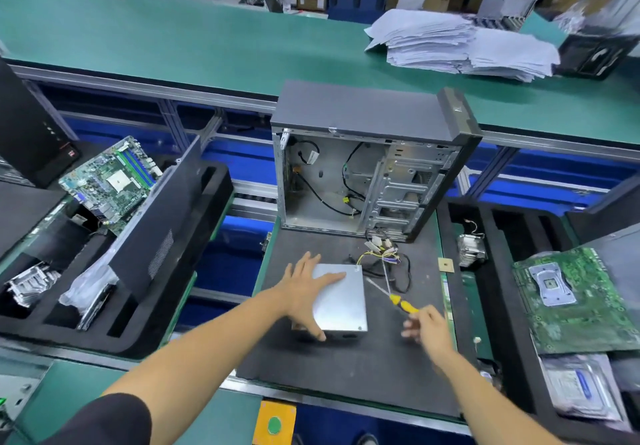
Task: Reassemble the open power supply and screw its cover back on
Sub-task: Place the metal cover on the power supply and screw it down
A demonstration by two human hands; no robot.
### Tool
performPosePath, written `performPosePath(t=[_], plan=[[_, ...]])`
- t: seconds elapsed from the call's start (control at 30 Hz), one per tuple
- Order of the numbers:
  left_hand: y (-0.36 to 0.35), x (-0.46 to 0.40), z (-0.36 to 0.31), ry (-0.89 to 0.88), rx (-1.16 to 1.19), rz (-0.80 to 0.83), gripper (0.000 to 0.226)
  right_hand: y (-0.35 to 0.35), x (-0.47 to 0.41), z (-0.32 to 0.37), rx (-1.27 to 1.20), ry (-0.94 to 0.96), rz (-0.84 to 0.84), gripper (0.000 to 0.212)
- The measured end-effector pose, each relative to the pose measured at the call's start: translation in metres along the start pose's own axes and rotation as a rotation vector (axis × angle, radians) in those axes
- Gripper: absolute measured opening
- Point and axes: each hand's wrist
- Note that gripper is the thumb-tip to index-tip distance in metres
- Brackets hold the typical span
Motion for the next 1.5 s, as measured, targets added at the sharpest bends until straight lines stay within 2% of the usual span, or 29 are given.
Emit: performPosePath(t=[0.07, 0.13, 0.27, 0.33, 0.43, 0.57, 0.7, 0.9, 0.97, 1.03, 1.13, 1.3, 1.43, 1.5], plan=[[0.006, -0.004, -0.005, -0.030, -0.088, -0.021, 0.134, -0.002, 0.000, -0.020, 0.016, -0.081, 0.017, 0.023], [0.005, -0.002, -0.007, -0.078, -0.139, -0.099, 0.131, -0.004, -0.001, -0.025, 0.112, -0.079, 0.049, 0.018], [-0.014, 0.008, -0.006, -0.332, -0.369, -0.344, 0.133, -0.009, -0.006, -0.010, 0.347, -0.013, 0.057, 0.015], [-0.025, 0.016, -0.008, -0.431, -0.510, -0.423, 0.131, -0.010, -0.009, -0.005, 0.390, -0.010, 0.029, 0.011], [-0.042, 0.028, -0.017, -0.470, -0.671, -0.528, 0.106, -0.014, -0.014, 0.000, 0.327, 0.003, 0.030, 0.014], [-0.054, 0.030, -0.016, -0.452, -0.775, -0.586, 0.092, -0.016, -0.019, -0.001, 0.285, -0.006, 0.075, 0.019], [-0.063, 0.030, -0.013, -0.417, -0.790, -0.642, 0.092, -0.017, -0.021, -0.001, 0.193, -0.073, 0.052, 0.021], [-0.075, 0.025, -0.010, -0.457, -0.822, -0.758, 0.098, -0.021, -0.025, 0.001, 0.187, -0.146, 0.041, 0.021], [-0.071, 0.022, -0.009, -0.481, -0.745, -0.736, 0.099, -0.022, -0.027, 0.005, 0.116, -0.106, 0.031, 0.023], [-0.053, 0.014, -0.010, -0.497, -0.590, -0.633, 0.111, -0.019, -0.028, 0.008, 0.087, -0.056, 0.032, 0.026], [-0.015, -0.002, -0.016, -0.375, -0.203, -0.427, 0.123, -0.014, -0.031, 0.010, 0.169, -0.012, 0.042, 0.029], [0.000, -0.014, -0.009, -0.161, 0.229, -0.078, 0.112, -0.011, -0.028, 0.014, 0.213, -0.010, 0.031, 0.027], [0.020, -0.019, 0.004, -0.031, 0.497, 0.033, 0.093, -0.011, -0.025, 0.014, 0.263, 0.007, 0.016, 0.027], [0.026, -0.021, 0.006, -0.002, 0.539, 0.080, 0.089, -0.012, -0.024, 0.013, 0.281, 0.005, 0.018, 0.024]])
Point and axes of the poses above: each hand's wrist, its own x-axis away from the middle knuckle, its own y-axis out of the back of the hand, z = x × y, and after that the axes turned 2 degrees about x, right-handed
